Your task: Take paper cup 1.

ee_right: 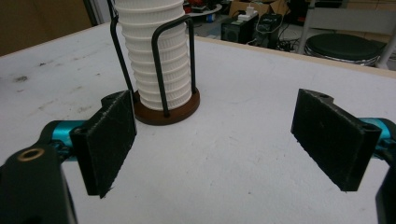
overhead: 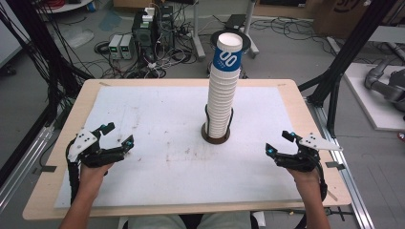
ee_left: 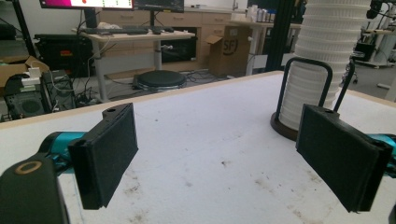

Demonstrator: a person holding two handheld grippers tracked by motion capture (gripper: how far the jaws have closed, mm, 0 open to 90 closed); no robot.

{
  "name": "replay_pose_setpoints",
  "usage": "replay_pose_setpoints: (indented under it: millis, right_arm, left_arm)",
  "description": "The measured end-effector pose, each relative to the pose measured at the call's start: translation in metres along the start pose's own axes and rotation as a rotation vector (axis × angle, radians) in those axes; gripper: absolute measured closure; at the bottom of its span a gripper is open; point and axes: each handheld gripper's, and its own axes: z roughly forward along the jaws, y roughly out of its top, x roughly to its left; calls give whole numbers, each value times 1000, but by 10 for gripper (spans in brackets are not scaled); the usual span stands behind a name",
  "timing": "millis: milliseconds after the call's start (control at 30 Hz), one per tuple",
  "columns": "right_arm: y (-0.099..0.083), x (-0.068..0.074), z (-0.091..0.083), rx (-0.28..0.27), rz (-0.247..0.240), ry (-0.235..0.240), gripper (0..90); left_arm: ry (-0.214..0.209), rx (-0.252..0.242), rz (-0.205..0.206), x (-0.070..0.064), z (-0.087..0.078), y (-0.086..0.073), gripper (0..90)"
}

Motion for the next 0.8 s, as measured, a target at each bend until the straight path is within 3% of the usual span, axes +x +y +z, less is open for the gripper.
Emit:
replay_pose_setpoints:
  millis: [333,467,667,800]
  right_arm:
    - [-3,-5,1,-6,9,6,145]
    - [-4,-7,-1,-9,13,8,145]
    - [-1,-4,-4,-8,-3,3,145]
    - [9,6,-9,-42,9,23,145]
  left_arm:
    - [8,-4,-2,-2,2,-1,125]
    - [-10,-14,-11,-4,3,-1,125]
    - [-31,-13,-4,-7,4,-1,125]
    - [-43,-17,-14,-8,3,-1,125]
